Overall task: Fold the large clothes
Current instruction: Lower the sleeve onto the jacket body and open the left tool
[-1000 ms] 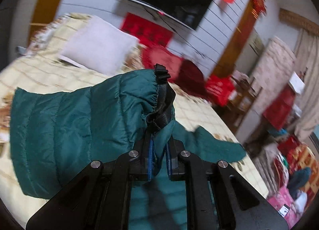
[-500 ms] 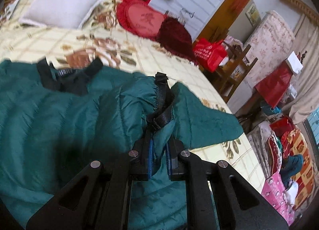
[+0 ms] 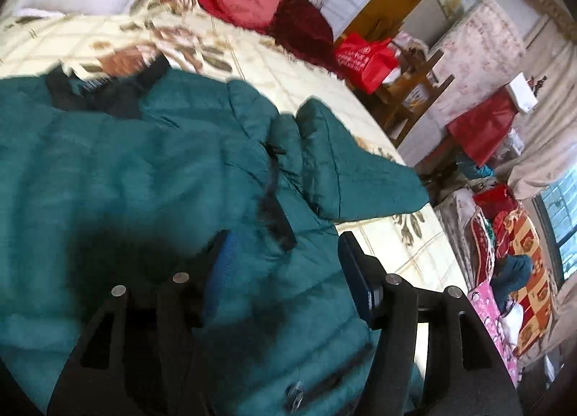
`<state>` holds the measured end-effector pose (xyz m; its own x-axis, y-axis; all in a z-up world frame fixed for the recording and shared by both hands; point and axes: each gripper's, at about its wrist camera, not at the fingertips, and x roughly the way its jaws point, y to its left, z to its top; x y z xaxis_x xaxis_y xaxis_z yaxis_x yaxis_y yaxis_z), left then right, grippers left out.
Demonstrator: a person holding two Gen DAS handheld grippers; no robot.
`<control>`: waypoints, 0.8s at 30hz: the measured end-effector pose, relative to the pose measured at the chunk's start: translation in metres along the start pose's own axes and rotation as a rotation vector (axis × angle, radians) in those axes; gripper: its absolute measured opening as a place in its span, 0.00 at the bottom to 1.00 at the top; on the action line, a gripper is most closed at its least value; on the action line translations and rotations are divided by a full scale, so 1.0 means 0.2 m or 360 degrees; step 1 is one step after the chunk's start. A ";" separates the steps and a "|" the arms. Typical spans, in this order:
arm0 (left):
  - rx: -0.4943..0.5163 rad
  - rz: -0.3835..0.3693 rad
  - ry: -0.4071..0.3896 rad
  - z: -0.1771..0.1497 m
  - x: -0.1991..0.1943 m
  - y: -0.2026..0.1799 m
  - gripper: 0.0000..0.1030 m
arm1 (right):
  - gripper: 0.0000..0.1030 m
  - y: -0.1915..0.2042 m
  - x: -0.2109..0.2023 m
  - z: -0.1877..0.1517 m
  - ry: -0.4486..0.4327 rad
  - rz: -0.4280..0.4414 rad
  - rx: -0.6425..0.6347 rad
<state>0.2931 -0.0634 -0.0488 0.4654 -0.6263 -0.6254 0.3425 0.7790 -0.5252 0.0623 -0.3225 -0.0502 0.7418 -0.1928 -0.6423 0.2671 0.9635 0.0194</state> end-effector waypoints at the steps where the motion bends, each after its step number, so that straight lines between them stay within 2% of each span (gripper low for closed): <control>1: 0.0012 0.0016 -0.0035 0.01 -0.06 0.03 0.57 | 0.99 0.00 0.00 0.00 0.0000 -0.0007 -0.0008; 3: 0.0021 0.0112 -0.0132 0.03 -0.22 0.14 0.57 | 0.99 0.02 0.00 0.00 0.0005 -0.0006 -0.0024; 5: 0.0006 0.0269 -0.0233 0.06 -0.38 0.29 0.57 | 0.99 0.05 0.01 0.02 0.0006 0.0028 -0.0059; 7: -0.0027 0.0491 -0.0308 0.10 -0.52 0.48 0.57 | 0.99 0.11 0.02 0.06 -0.0036 0.0097 -0.0118; 8: -0.0037 0.0601 -0.0337 0.11 -0.58 0.57 0.57 | 0.99 0.17 0.04 0.11 -0.0048 0.0155 -0.0166; 11: -0.0046 0.0791 -0.0388 0.14 -0.68 0.76 0.57 | 0.99 0.35 0.11 0.28 -0.0082 0.0346 -0.0275; 13: -0.0087 0.0827 -0.0407 0.14 -0.71 0.84 0.57 | 0.99 0.51 0.19 0.38 -0.0077 0.0426 -0.0355; 16: -0.0158 0.0800 -0.0414 0.14 -0.71 0.91 0.57 | 0.99 0.81 0.32 0.52 -0.0037 0.0588 -0.0491; 19: -0.0138 0.0838 -0.0374 0.16 -0.62 0.91 0.57 | 0.99 1.06 0.47 0.60 0.0041 0.0798 -0.0508; 22: -0.0129 0.0883 -0.0320 0.15 -0.55 0.95 0.58 | 0.98 1.25 0.66 0.60 0.0176 0.0814 -0.0591; 24: -0.0134 0.0876 -0.0326 0.15 -0.51 0.95 0.58 | 0.95 1.28 0.82 0.57 0.0292 0.0720 -0.0676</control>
<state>0.3356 0.1489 -0.0674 0.7071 -0.1057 -0.6992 -0.0558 0.9774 -0.2041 0.3227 -0.1294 -0.0623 0.5970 0.2480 -0.7630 -0.3418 0.9390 0.0378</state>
